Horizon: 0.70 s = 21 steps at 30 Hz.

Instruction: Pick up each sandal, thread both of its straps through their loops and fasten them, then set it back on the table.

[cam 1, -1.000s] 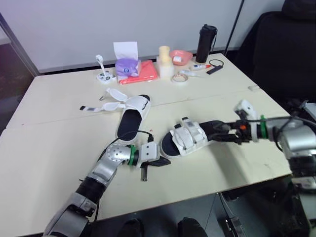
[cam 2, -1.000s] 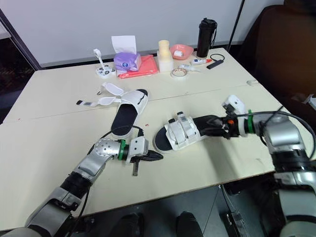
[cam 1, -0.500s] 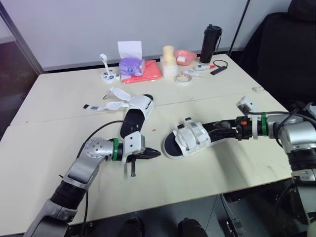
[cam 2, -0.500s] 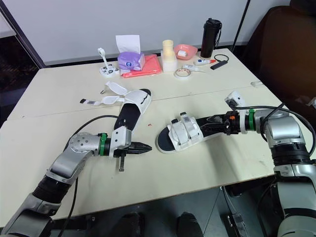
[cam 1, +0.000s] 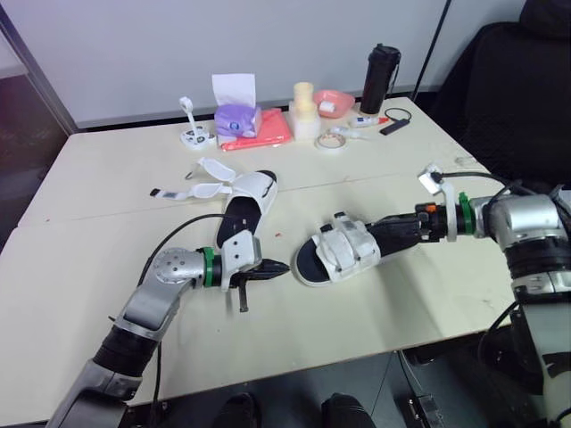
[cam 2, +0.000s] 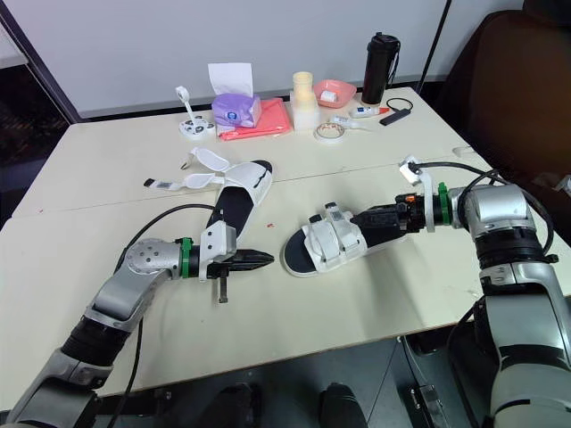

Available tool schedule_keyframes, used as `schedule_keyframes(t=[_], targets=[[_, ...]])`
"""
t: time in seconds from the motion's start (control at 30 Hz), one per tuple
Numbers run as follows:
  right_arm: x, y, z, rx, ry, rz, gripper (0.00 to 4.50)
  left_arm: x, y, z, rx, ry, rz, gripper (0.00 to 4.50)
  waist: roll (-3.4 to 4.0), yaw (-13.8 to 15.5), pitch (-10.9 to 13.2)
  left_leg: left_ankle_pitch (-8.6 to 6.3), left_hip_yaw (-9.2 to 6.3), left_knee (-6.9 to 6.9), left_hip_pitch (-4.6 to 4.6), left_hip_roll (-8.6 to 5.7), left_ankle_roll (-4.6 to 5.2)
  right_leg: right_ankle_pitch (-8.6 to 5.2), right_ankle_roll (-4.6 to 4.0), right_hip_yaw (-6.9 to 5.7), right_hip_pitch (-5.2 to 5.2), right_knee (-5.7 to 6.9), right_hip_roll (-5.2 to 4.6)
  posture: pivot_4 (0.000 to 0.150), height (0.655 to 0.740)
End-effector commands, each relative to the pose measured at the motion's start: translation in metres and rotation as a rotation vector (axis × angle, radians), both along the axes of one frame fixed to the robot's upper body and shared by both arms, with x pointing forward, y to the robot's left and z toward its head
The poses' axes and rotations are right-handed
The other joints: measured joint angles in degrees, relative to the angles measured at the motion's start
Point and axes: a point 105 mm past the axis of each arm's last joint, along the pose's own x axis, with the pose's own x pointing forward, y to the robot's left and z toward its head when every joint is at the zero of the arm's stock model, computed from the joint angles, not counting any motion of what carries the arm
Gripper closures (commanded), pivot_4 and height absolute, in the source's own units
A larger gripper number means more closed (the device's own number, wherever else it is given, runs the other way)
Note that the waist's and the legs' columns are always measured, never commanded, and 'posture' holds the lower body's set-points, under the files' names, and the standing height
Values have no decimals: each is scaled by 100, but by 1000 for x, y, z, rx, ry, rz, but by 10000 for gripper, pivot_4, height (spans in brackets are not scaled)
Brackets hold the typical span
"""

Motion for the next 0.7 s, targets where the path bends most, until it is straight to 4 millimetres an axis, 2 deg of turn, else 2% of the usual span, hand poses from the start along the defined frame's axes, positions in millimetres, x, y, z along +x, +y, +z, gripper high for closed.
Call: schedule_keyframes(t=[0.03, 0.1, 0.23, 0.3, 0.33, 0.4, 0.5, 0.7], targets=[[3, 3, 17, 2, -66, 24, 23955, -3, -3, 7, -17, -40, -12, 45000, 0, -5, 0, 0, 0, 0, 0, 0, 0, 0, 0, 0, -1, 1, 0, 1500, 7400], [4, 3, 16, -19, -88, 27, 33751, -3, -4, 7, -19, -41, -9, 45000, 0, -11, 0, 0, 0, -1, 0, 0, 0, 0, 0, 0, -3, 2, 0, 1500, 7400], [0, 3, 14, -34, -110, 55, 33751, -4, -4, 7, -24, -41, -7, 45000, 0, -19, 0, 0, 0, -1, 0, 0, 0, 0, 0, 0, -3, 3, 0, 1500, 7400], [-1, 3, 14, -29, -108, 57, 26946, -4, -5, 7, -25, -40, -7, 45000, 0, -17, 0, 0, 0, 0, 0, 0, 0, 0, 0, 0, -2, 4, 0, 1500, 7400], [-1, 2, 14, -28, -106, 56, 25747, -4, -5, 7, -25, -39, -8, 45000, 0, -17, 0, 0, 0, 0, 0, 0, 0, 0, 0, 0, -2, 4, 0, 1500, 7400], [0, 1, 13, -32, -102, 47, 17053, -4, -6, 7, -24, -38, -11, 45000, 0, -17, 0, 0, 0, 2, 0, 0, 0, 0, 0, 0, -2, 4, 0, 1500, 7400], [2, 0, 11, -39, -72, 30, 1213, -4, -7, 6, -24, -37, -16, 45000, 0, -14, 0, 0, 0, 3, 0, 0, -1, 0, 0, 0, -1, 5, 0, 1500, 7400], [3, 4, 8, -34, 25, 27, 541, -5, -9, 6, -26, -38, -22, 45000, 0, -20, 0, 1, 0, 2, 0, 0, -1, 0, 0, 0, -3, 6, 0, 1500, 7400]])
